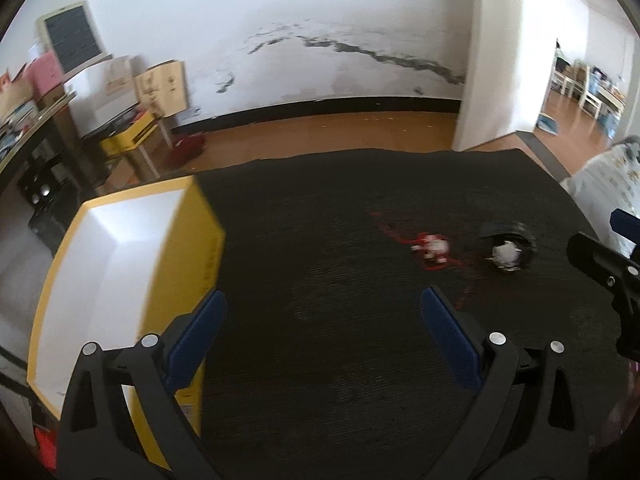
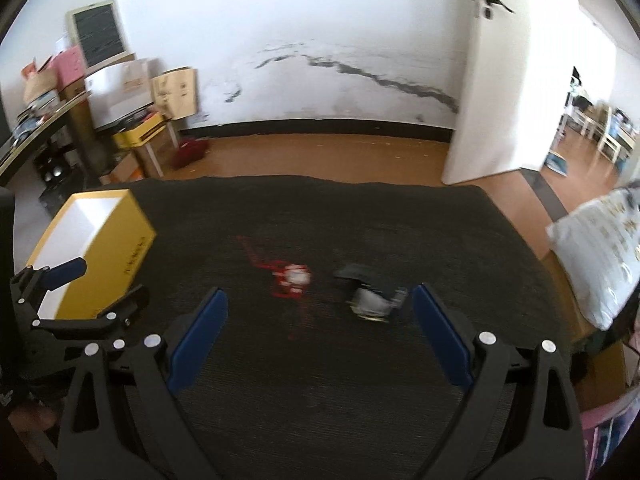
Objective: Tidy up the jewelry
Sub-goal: 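Move both grippers back over the red-string charm and black watch on the rug, then grasp the red-string charm with the left gripper while the right gripper grasps the black watch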
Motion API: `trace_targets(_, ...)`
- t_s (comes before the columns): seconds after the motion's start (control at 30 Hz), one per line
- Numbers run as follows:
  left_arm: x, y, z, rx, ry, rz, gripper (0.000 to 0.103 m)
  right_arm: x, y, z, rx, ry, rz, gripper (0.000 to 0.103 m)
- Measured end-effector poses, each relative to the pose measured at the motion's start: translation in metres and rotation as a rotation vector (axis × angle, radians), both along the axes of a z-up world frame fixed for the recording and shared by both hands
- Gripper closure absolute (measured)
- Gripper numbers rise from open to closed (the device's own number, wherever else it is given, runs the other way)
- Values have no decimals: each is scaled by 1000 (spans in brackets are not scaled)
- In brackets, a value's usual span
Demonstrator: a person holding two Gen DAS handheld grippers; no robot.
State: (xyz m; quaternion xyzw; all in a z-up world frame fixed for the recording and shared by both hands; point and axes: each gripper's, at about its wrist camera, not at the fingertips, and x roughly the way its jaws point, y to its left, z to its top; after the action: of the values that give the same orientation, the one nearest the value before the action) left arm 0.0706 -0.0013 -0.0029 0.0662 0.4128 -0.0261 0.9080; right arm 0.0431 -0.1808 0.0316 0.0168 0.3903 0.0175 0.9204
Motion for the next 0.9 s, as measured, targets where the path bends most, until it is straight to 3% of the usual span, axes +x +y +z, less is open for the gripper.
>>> trace_targets(0.33,9,-59,-14,33,16,-55,8,-4,-64,-28,35,29,-74,12)
trace_targets(0.9,42,-83,-40,22,55,-70,8,3,-68,-23,45,14,-58,13)
